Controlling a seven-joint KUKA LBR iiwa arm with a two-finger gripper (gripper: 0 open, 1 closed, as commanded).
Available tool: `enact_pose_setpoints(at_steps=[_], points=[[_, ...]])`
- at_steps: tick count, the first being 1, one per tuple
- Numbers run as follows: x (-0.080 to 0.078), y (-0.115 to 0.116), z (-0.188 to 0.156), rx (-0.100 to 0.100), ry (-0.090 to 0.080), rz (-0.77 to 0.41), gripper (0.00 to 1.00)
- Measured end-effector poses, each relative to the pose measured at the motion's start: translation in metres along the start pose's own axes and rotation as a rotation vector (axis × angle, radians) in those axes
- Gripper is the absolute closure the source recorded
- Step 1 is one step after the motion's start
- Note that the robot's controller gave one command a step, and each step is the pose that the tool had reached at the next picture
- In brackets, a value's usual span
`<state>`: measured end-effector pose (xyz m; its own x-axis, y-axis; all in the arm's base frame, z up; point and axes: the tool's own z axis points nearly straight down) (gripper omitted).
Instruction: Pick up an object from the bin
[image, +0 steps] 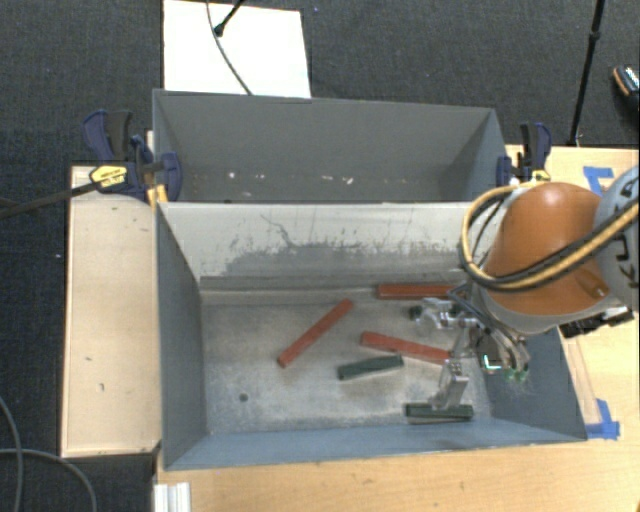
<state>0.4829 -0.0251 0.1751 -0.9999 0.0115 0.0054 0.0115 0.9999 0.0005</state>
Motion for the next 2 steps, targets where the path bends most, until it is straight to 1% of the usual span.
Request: enact_pose_setpoints(at_steps=[1, 2], points=[[-0.0687, 0.0454, 0.1075, -0.002, -0.006, 0.0, 0.0], [-0.0696, 0.0435, 0.1033, 0.0, -0.009, 0.0, 1.0]])
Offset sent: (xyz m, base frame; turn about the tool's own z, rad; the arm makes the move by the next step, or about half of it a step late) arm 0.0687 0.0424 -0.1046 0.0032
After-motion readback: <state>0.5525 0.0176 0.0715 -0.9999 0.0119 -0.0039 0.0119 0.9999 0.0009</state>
